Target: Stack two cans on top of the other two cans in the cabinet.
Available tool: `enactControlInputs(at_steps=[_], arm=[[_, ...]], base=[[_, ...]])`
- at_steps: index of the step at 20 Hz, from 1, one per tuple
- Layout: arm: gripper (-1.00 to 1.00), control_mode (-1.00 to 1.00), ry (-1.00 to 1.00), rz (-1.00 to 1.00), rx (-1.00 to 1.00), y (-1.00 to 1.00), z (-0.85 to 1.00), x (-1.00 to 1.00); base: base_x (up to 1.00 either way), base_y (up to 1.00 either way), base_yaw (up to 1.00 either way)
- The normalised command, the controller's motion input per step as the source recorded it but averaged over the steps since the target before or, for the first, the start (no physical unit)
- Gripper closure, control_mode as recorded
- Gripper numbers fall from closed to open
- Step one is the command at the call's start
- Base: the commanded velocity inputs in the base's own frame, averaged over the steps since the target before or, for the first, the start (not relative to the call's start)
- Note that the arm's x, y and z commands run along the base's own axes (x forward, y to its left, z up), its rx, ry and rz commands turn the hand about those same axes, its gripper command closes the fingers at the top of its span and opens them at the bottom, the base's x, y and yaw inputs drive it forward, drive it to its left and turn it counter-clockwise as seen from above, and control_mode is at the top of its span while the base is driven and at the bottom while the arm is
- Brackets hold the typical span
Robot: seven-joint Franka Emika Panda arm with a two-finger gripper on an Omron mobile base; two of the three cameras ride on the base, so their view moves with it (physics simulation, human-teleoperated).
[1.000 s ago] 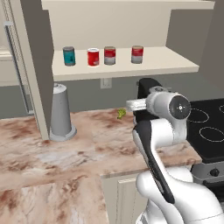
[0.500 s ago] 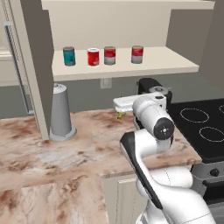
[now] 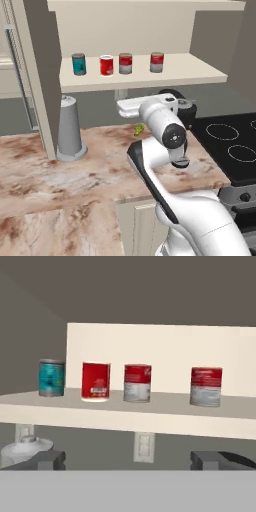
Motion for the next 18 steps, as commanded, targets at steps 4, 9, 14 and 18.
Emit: enactControlInputs(at_steps=[4, 9, 14, 18], arm=[[-1.0, -1.0, 0.06, 0.0, 0.0, 0.27, 0.44, 0.01], [-1.0, -1.0, 0.04, 0.0, 0.0, 0.18, 0.35, 0.1], [-1.0, -1.0, 0.16, 0.0, 0.01, 0.12, 0.31, 0.14], [-1.0, -1.0, 0.28, 0.0, 0.03, 0.02, 0.29, 0.09]], base=[[0.0, 0.0, 0.0], [0.0, 0.0, 0.0], [0.0, 0.0, 0.0], [0.0, 0.0, 0.0]])
